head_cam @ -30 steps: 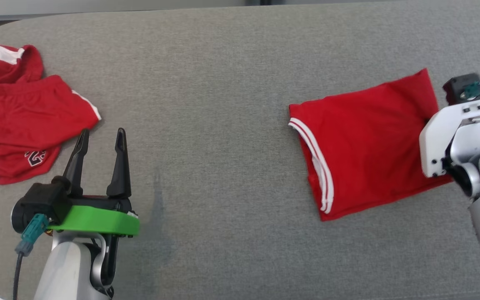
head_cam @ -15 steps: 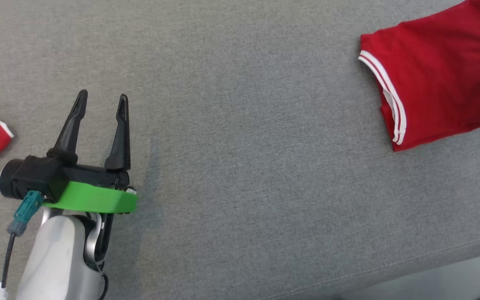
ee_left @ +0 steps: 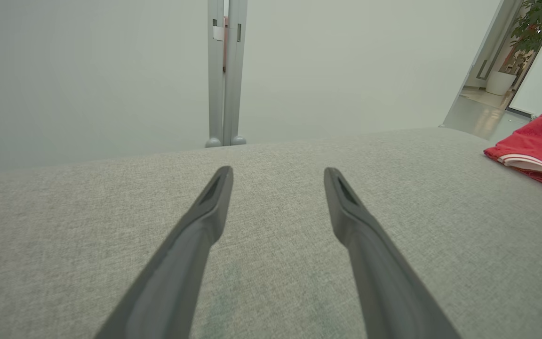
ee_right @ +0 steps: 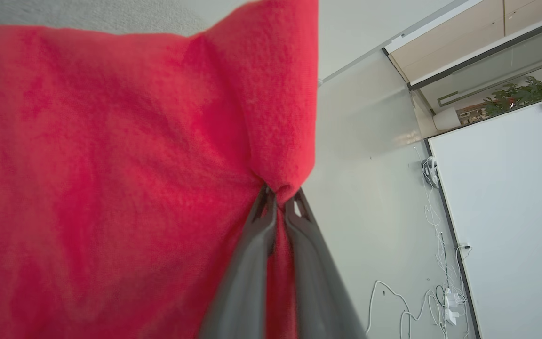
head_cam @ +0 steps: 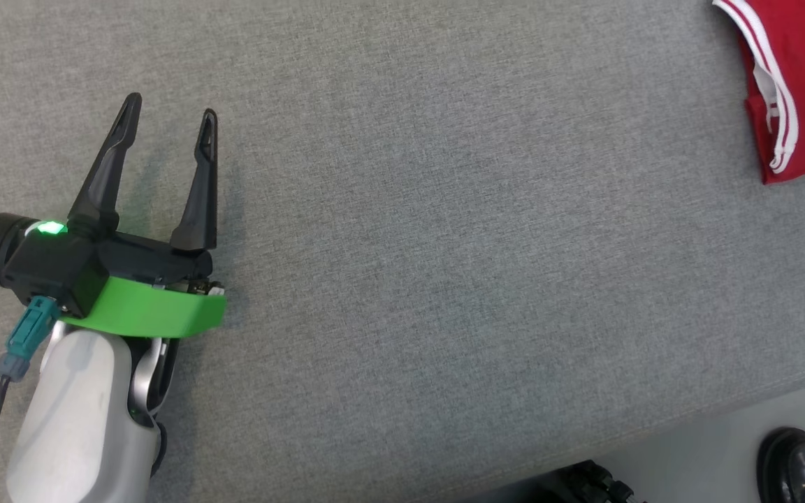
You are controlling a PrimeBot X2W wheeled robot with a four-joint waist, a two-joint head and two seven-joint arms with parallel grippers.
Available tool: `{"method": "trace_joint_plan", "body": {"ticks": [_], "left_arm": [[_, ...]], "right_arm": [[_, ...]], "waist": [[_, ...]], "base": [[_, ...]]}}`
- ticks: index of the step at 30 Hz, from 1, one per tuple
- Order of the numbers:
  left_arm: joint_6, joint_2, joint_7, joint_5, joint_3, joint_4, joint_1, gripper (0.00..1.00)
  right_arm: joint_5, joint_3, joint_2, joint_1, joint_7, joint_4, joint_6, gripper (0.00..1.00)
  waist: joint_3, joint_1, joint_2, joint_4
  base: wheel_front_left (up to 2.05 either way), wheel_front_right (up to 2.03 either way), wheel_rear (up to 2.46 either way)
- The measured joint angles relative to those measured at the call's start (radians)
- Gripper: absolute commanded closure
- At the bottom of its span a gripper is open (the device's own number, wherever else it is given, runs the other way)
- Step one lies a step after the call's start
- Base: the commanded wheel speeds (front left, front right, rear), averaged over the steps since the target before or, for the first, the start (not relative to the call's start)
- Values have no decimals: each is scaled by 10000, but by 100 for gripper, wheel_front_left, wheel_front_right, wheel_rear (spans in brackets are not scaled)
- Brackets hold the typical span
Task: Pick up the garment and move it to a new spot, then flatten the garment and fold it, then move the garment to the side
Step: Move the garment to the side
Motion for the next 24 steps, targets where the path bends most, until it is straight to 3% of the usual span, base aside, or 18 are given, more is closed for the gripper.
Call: {"method": "trace_joint_plan", "body": {"ticks": [2, 3, 6, 15, 19, 24], "left_arm": [[0, 48, 0, 0, 12, -33, -19, 0], [2, 61, 0, 0, 12, -36, -26, 0], [2, 69, 0, -4, 10, -50, -26, 0], [23, -107, 0, -54, 82, 90, 47, 0], [25, -280, 0, -140, 153, 299, 314, 0], [23, -575, 0, -238, 249, 725, 679, 0]], "right_arm": [[-268, -219, -33, -78, -322, 77, 0, 100], [-426, -249, -50, -89, -426, 113, 0, 94], [-838, -405, -15, -87, -748, 159, 0, 0], [-1254, -706, 407, -12, -1292, 472, 0, 0], [-1158, -639, 970, 377, -1912, 318, 0, 0], [-188, -1028, 1783, 1160, -2744, 6, 0, 0]], "waist": [[158, 0, 0, 35], [210, 0, 0, 71], [262, 0, 0, 214], [-192, -1, 0, 444], [-660, -1, 0, 519], [-1388, -1, 0, 700]], "base": [[0, 0, 0], [0, 0, 0], [0, 0, 0], [0, 0, 0], [0, 0, 0], [0, 0, 0]]}}
